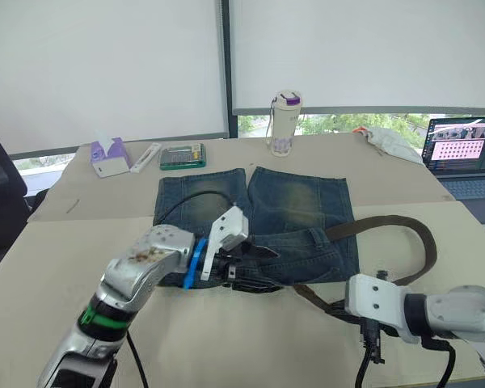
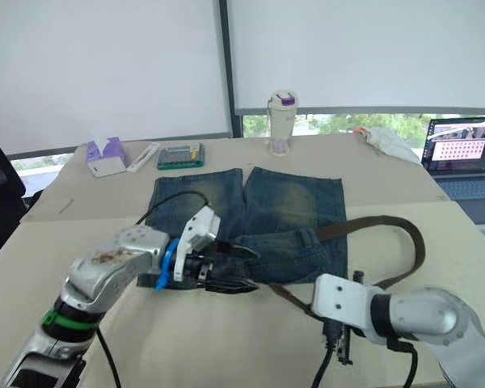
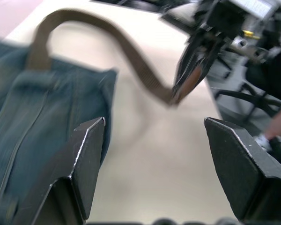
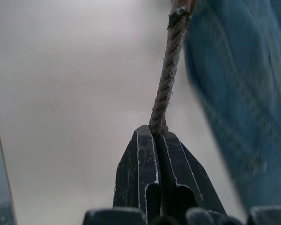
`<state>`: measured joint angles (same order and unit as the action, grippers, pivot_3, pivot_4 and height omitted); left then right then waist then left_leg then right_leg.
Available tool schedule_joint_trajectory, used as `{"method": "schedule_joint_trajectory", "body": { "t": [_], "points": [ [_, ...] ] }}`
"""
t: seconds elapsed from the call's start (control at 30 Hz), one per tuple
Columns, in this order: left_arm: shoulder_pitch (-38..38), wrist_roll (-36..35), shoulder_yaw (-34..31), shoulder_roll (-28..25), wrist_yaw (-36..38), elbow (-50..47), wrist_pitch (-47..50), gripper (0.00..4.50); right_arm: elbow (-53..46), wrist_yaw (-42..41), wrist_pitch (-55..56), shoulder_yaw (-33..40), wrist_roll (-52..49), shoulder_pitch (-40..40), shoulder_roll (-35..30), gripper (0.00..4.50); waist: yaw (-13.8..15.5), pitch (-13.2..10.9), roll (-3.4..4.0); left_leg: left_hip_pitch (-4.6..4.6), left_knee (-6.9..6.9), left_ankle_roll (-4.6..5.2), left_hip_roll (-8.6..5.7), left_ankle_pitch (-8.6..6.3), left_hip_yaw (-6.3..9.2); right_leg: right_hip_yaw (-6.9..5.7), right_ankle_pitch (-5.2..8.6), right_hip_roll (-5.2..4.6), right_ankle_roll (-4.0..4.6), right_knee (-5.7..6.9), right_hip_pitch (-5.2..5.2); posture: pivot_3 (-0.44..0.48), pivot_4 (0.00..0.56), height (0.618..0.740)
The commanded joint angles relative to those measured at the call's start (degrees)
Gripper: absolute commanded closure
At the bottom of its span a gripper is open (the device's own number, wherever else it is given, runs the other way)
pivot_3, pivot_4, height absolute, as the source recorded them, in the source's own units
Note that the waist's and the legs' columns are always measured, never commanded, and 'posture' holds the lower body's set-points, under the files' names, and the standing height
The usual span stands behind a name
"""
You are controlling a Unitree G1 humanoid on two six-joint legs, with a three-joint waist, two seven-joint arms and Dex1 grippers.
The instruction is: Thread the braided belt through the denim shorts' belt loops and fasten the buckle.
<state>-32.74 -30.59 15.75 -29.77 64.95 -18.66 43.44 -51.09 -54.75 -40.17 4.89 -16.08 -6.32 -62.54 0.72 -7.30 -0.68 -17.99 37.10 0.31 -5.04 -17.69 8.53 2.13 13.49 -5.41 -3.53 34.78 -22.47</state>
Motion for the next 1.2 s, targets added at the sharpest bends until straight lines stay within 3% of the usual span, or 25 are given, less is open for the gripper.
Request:
{"method": "schedule_joint_trajectory", "body": {
  "t": [0.03,0.13,0.17,0.47,0.83,0.87,0.93,1.1,1.2],
  "points": [
    [-2.1,1.5,3.5,-0.8,5.5,2.0,-4.8,0.91,-0.6,-0.1,-2.2,-3.3,-0.9,4.5,-1.0,4.48,-0.2,0.0,0.04,-0.01,0.00,-0.02,0.00,0.01,0.00,0.00,-0.02,0.00,0.03,0.01,-0.05,0.000,0.150,0.740],
    [-4.0,5.4,6.9,-1.2,8.7,5.0,-10.3,0.91,-0.3,-0.9,-3.5,-5.9,-1.1,8.6,-2.0,4.48,-0.1,0.0,0.07,-0.06,0.02,-0.07,0.00,0.05,-0.05,0.06,-0.11,0.00,0.18,0.06,-0.42,0.000,0.150,0.740],
    [-4.7,7.3,8.1,-1.0,8.9,6.5,-12.3,1.44,-0.2,-1.3,-3.9,-6.6,-1.3,10.2,-2.3,4.50,0.0,0.0,0.07,-0.17,0.06,-0.11,0.00,0.08,-0.05,0.06,-0.17,0.01,0.27,0.09,-0.55,0.000,0.150,0.740],
    [-3.6,9.5,9.7,0.9,11.1,9.5,-18.0,4.42,-1.3,-0.6,-8.4,-12.1,-3.1,17.5,-1.6,4.50,0.0,0.1,0.10,-0.30,0.11,-0.07,0.01,0.07,-0.03,0.03,-0.25,0.02,0.38,0.05,-0.65,0.000,0.150,0.740],
    [-2.6,7.3,6.5,2.5,10.4,11.5,-16.8,4.47,0.7,2.3,-8.5,-14.5,-1.9,17.9,0.0,4.50,0.0,0.1,0.18,-0.29,0.16,-0.07,0.02,0.07,-0.02,0.02,-0.25,0.03,0.37,0.10,-0.65,0.000,0.150,0.740],
    [-2.6,6.2,5.9,2.8,10.0,11.7,-14.7,4.49,0.7,2.3,-9.9,-12.6,-4.3,17.5,1.1,4.16,0.0,0.1,0.18,-0.29,0.16,-0.07,0.02,0.07,-0.02,0.02,-0.25,0.03,0.37,0.10,-0.66,0.000,0.150,0.740],
    [-2.6,3.5,4.2,3.5,9.0,12.3,-9.8,4.50,0.0,1.7,-12.5,-8.0,-8.4,15.6,1.8,3.59,0.1,0.1,0.17,-0.29,0.16,-0.07,0.03,0.07,0.00,0.02,-0.25,0.05,0.37,0.10,-0.66,0.000,0.150,0.740],
    [-5.0,-3.8,-4.0,8.7,-1.9,19.7,9.2,4.50,-1.4,6.4,-25.2,18.4,-22.4,13.6,11.7,1.88,0.5,0.1,0.12,-0.32,0.34,0.27,-0.01,-0.11,0.10,0.00,-0.28,0.07,0.35,0.19,-0.63,0.000,0.150,0.740],
    [-6.2,-7.7,-9.4,13.8,-9.1,23.2,18.3,4.50,-3.2,11.3,-30.6,29.7,-33.2,14.2,16.8,1.88,0.8,0.1,0.16,-0.29,0.36,0.28,-0.01,-0.12,0.18,-0.04,-0.29,0.11,0.37,0.20,-0.62,0.000,0.150,0.740]
  ]
}}
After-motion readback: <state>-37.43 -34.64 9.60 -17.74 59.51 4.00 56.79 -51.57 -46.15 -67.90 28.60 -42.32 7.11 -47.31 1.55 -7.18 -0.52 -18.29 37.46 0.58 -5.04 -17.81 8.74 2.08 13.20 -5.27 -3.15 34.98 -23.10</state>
